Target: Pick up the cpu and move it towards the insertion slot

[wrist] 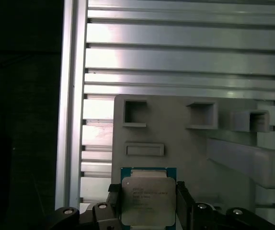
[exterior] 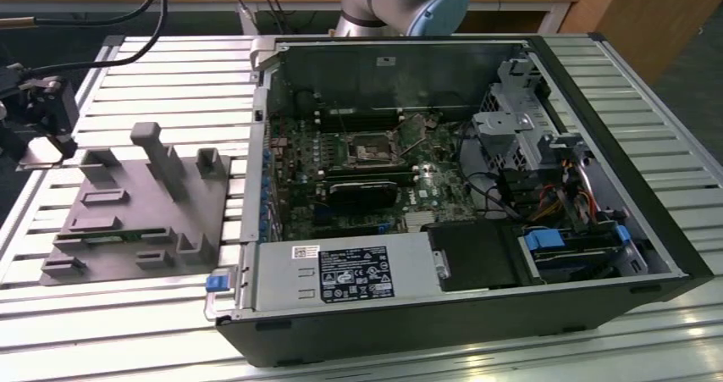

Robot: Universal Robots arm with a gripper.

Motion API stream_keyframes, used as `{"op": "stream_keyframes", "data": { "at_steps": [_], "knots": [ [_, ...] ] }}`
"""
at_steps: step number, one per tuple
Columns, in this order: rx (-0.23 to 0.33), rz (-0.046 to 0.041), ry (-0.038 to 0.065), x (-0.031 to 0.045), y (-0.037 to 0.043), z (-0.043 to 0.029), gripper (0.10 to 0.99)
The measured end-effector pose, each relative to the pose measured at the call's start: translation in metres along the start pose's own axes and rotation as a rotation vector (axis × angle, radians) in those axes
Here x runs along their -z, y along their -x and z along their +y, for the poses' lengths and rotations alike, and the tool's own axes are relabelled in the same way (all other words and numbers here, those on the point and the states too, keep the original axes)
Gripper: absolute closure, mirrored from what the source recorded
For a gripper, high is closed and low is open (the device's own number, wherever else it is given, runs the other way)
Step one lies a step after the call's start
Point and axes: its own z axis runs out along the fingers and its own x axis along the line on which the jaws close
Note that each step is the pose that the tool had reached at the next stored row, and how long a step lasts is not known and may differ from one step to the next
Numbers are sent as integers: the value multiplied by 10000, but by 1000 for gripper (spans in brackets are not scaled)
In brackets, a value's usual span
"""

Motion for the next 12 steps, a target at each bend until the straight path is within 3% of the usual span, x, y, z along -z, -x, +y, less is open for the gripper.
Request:
{"op": "stream_keyframes", "data": {
  "at_steps": [12],
  "knots": [
    [0,-1,0,170,1,7,541]
  ]
}}
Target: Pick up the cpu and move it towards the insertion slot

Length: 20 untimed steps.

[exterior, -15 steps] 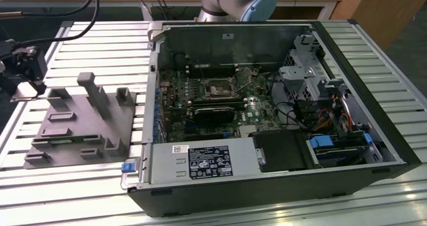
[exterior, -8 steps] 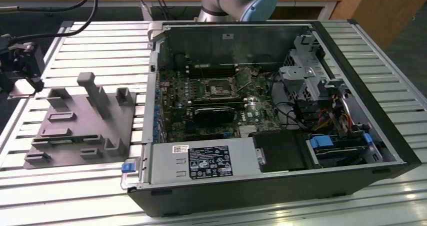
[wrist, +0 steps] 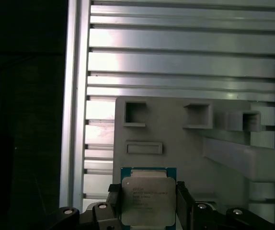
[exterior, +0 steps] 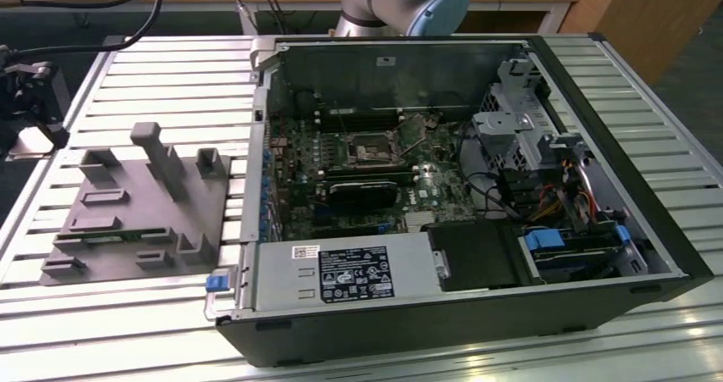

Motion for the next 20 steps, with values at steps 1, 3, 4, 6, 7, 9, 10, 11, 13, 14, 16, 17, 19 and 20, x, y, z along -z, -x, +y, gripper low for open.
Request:
{"op": "stream_keyframes", "data": {
  "at_steps": [1,3,4,6,7,9,10,11,13,14,16,17,19,20],
  "knots": [
    [0,0,0,16,0,1,541],
    [-1,1,-1,46,0,2,541],
    [0,0,0,60,0,3,541],
    [0,0,0,89,0,4,541],
    [0,0,0,108,0,5,541],
    [0,0,0,158,1,8,541],
    [-1,1,0,181,1,10,541],
    [0,1,0,203,1,10,541],
    [-1,0,0,248,1,14,541],
    [-2,0,0,269,1,16,541],
    [-5,1,0,309,1,18,541],
    [-8,1,-1,328,1,20,541],
    [-10,0,0,366,2,22,541],
    [-11,-1,0,386,1,24,541]
  ]
}}
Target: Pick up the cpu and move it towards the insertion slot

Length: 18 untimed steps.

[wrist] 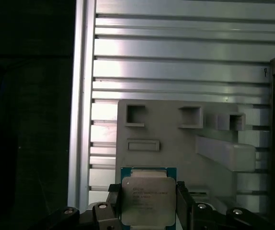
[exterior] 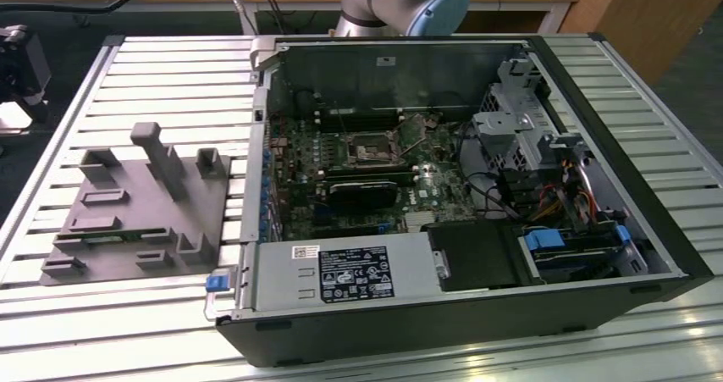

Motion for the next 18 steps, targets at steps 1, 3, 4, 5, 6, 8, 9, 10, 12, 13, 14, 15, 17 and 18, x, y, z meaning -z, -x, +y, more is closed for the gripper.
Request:
{"op": "stream_keyframes", "data": {
  "at_steps": [1,3,4,5,6,8,9,10,12,13,14,15,17,18],
  "knots": [
    [-1,0,0,20,0,1,541],
    [-2,1,-1,59,0,3,541],
    [-3,1,-1,80,0,4,541],
    [-3,1,0,100,0,5,541],
    [-3,-1,0,120,1,6,541],
    [-4,0,0,147,0,8,541],
    [-4,1,-1,158,1,8,541],
    [-4,1,0,168,2,9,541],
    [-5,-2,1,184,12,9,541],
    [-4,-2,1,189,20,10,541],
    [-5,0,0,196,32,10,541],
    [-4,1,0,200,45,9,541],
    [-4,0,0,207,70,9,541],
    [-4,1,-1,215,74,10,541]
  ]
}}
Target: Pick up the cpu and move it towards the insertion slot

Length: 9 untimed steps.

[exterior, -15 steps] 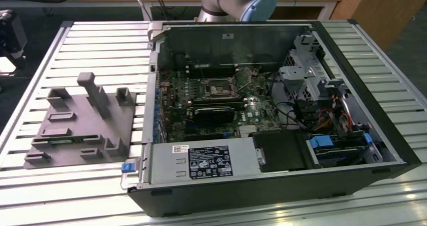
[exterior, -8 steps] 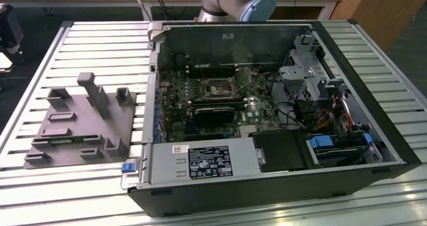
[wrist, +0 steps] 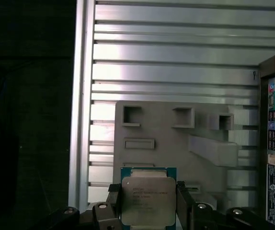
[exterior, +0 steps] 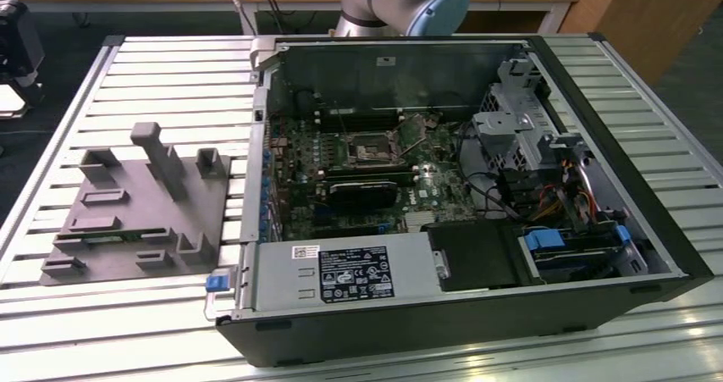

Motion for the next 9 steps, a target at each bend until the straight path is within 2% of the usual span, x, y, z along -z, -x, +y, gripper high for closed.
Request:
{"op": "stream_keyframes", "data": {
  "at_steps": [5,9],
  "knots": [
    [1,-1,1,49,24,1,541],
    [1,7,1,59,86,1,541]
  ]
}}
